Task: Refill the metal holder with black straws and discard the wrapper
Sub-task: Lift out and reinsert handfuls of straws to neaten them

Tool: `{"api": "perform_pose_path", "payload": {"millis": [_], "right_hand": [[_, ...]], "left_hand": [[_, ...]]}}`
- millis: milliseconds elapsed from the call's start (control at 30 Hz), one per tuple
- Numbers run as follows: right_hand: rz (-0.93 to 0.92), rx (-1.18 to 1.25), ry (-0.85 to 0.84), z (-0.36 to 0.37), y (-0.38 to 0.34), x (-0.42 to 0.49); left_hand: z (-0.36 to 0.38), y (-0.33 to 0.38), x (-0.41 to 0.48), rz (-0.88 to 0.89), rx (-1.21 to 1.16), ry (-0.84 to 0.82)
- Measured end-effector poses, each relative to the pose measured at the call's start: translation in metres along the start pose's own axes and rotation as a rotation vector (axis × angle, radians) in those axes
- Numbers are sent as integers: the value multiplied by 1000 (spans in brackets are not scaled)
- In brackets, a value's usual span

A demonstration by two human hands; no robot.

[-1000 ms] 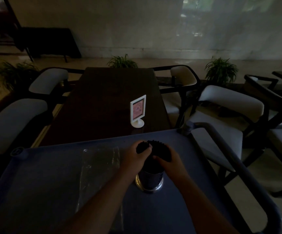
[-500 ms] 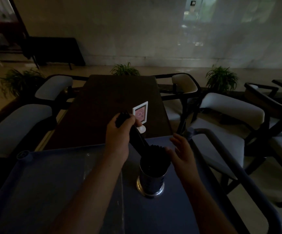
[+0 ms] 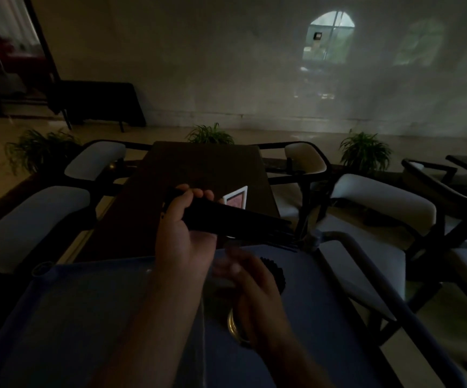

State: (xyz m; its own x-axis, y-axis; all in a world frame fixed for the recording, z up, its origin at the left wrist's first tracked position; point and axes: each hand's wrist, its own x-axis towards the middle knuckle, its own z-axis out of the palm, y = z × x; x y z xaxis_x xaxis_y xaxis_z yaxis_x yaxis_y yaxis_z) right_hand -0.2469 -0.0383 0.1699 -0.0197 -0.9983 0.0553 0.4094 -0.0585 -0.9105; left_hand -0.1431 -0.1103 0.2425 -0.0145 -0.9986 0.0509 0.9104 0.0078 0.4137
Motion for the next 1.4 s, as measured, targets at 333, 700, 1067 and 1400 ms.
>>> {"api": "perform_pose_path", "payload": {"millis": [333,700,1067,1400], "right_hand": [[13,810,300,-3,-66,32],[-201,426,210,-30,-78,30],[-89,268,275,-45,-55,25],[-77,627,337,-88,-53,12]], "left_hand": [[-1,-28,-35,-156,-37,-30],[-33,-24,-25,-343,312,132],[-60,-63,-37,-459,676,275],[-68,-50,-20,-347,899,12]]}}
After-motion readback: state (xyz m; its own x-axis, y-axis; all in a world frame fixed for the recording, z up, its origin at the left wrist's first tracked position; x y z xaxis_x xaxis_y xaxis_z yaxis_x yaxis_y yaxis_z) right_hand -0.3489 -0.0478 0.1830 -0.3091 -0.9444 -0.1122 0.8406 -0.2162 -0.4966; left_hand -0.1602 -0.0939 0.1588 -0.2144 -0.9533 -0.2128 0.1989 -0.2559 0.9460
